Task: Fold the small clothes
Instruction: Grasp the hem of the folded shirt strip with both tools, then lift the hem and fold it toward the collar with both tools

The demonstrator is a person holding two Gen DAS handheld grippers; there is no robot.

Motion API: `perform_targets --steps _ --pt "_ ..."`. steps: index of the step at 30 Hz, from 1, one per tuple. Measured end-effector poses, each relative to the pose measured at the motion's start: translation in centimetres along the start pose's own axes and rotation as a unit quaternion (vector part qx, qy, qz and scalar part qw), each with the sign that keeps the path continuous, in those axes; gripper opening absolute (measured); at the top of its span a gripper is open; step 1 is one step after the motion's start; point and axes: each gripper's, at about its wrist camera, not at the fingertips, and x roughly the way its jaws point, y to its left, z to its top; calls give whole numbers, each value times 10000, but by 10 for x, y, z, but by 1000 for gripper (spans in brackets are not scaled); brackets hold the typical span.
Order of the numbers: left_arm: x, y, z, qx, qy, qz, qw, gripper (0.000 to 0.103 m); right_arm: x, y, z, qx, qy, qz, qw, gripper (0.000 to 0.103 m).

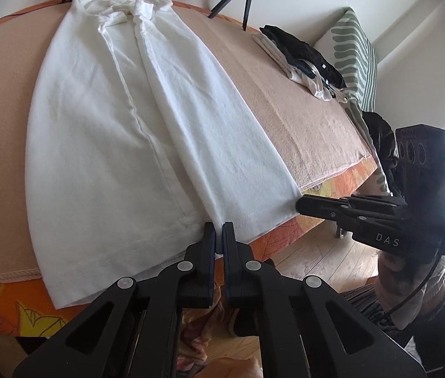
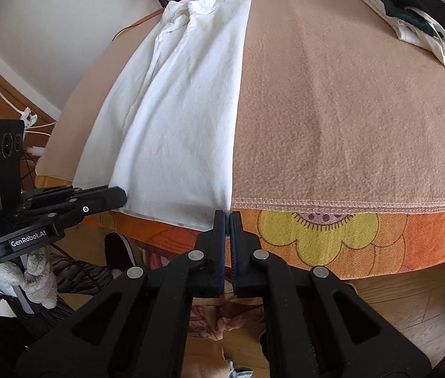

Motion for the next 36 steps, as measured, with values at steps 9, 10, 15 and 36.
perform_targets --steps 9,10,15,36 --pt "-63 33 -23 -148 -486 601 9969 51 -12 -14 6 170 -203 28 9996 4" --pt "-69 42 -26 -308 -501 562 9967 51 -11 -13 6 183 -187 83 9996 5" --pt "-70 73 -30 -921 -401 770 9920 60 0 -4 6 4 -31 42 10000 34" --pt "-70 74 -31 -923 -536 482 9931 4 -7 -9 5 361 -223 653 9970 3"
